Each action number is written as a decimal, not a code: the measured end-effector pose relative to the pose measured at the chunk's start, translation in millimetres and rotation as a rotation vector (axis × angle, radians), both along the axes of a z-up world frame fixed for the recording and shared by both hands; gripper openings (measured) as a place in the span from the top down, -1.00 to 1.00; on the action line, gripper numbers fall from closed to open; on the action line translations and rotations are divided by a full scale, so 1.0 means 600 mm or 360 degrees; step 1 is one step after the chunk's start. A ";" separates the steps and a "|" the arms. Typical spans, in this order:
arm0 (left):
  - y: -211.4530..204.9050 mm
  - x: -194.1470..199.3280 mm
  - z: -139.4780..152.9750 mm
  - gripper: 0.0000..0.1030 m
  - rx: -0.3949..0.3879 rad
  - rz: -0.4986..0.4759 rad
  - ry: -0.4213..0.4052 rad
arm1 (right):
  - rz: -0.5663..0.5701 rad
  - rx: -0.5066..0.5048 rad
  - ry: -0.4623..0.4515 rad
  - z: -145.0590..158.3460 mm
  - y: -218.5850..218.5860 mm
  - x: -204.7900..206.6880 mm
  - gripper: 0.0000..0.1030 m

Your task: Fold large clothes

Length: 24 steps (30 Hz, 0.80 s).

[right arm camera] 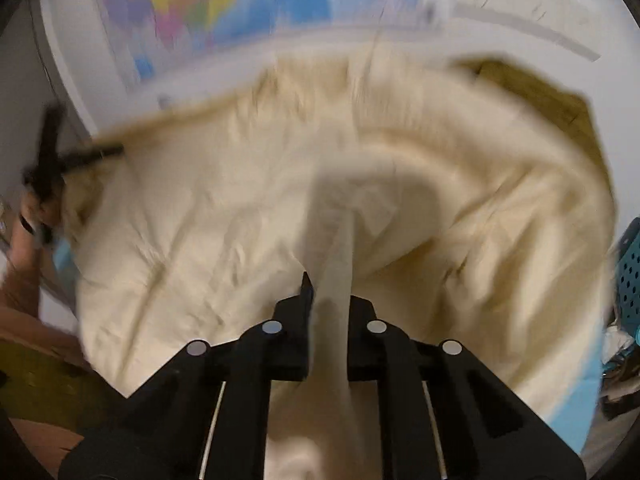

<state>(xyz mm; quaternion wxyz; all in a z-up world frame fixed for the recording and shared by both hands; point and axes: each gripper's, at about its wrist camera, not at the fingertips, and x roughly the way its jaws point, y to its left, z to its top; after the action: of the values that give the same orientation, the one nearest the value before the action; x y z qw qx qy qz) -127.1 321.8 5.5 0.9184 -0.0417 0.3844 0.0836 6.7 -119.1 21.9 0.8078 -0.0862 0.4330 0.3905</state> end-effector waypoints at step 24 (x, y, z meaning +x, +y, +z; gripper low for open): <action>0.036 0.003 0.045 -0.37 0.0350 0.0168 -0.0085 | -0.0797 -0.0016 -0.0219 0.022 -0.214 0.106 -0.58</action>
<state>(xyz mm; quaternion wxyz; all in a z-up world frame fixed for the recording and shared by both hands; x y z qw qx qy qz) -125.4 343.5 32.4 0.9217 0.0368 0.3456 0.1724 70.1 -247.4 35.2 0.9064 -0.0068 0.3868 0.1695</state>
